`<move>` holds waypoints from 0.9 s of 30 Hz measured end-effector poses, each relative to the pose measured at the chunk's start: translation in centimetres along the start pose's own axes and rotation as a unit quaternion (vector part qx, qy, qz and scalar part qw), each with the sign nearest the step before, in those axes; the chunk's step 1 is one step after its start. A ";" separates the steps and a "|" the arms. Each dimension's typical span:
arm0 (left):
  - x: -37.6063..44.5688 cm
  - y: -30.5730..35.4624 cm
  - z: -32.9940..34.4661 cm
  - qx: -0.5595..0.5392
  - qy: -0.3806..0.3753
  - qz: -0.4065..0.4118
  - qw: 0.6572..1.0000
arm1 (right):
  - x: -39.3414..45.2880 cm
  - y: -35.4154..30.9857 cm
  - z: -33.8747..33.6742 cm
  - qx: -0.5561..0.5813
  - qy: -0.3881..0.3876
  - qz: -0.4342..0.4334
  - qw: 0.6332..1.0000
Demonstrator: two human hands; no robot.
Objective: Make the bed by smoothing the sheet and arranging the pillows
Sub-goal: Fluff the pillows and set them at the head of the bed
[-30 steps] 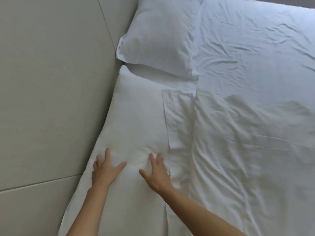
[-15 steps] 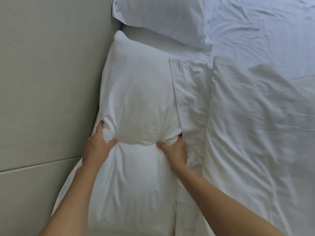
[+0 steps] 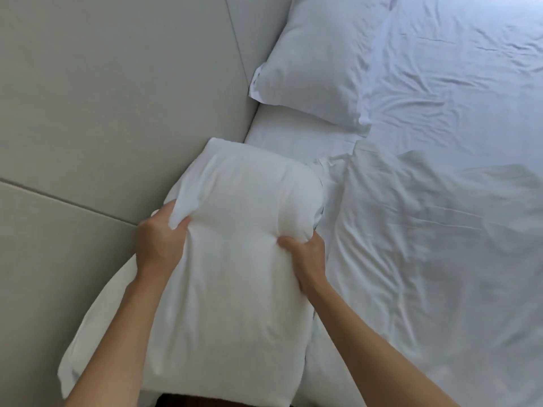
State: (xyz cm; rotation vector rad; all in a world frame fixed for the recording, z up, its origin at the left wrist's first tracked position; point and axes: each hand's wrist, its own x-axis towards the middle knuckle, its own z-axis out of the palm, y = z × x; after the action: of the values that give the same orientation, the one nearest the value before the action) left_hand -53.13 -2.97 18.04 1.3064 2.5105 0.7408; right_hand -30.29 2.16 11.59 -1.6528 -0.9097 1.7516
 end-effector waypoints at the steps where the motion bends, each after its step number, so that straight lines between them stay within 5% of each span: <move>1: -0.7 1.6 -1.5 -0.002 0.011 0.009 1.000 | -1.3 -1.2 -0.9 0.015 -0.004 -0.010 1.000; 7: -7.7 11.9 -7.8 -0.061 0.092 0.024 0.994 | -8.7 -8.7 -9.1 0.046 -0.023 -0.100 0.994; 13: -18.3 23.8 -6.6 -0.117 0.136 0.048 0.983 | -15.2 -12.8 -24.4 0.013 0.007 -0.197 0.980; 27: -41.8 51.1 11.5 -0.342 -0.035 0.157 0.926 | -27.8 -9.8 -65.6 0.005 0.295 -0.256 0.920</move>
State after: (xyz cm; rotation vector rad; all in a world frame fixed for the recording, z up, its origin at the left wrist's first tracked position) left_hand 11.88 -8.61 33.44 1.4139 1.7225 1.4383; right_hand 36.83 -7.17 35.70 -1.6050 -0.9185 0.8340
